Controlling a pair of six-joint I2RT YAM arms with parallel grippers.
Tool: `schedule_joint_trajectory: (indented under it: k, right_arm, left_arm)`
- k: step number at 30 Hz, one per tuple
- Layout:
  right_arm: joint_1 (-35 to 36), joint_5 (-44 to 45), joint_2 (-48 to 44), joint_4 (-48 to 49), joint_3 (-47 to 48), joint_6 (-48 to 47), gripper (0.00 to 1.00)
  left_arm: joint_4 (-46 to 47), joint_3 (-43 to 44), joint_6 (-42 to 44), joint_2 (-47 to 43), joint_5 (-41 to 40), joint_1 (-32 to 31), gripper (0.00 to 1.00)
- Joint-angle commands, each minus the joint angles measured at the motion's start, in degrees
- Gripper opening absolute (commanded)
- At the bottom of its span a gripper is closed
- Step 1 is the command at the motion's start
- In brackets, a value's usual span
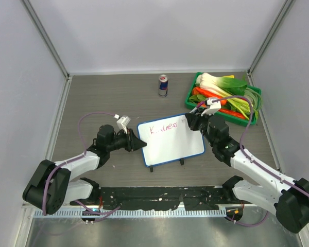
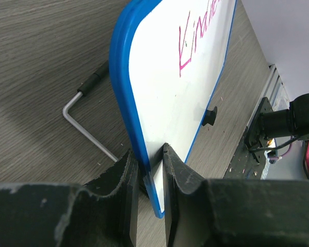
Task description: Write a sentence on the whiteboard
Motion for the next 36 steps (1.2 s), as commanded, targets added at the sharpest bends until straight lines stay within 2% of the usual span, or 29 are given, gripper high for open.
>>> schedule_joint_trajectory:
  k: [1,18,36]
  right_arm:
    - [-0.17,1.65,1.31,6.41,2.20,-0.06,0.01]
    - [-0.17,2.89,6.06,7.74,2.46,0.64,0.01]
    - [-0.17,2.36,1.75,3.43,-0.43,1.00,0.01]
  left_arm:
    - [-1.64,0.81,3.64,0.78,-1.61,-0.56,0.00]
    - [-1.55,0.72,3.55,0.60,-1.35,-0.56,0.00]
    - [-1.46,0.72,3.55,0.60,-1.35,-0.56,0.00]
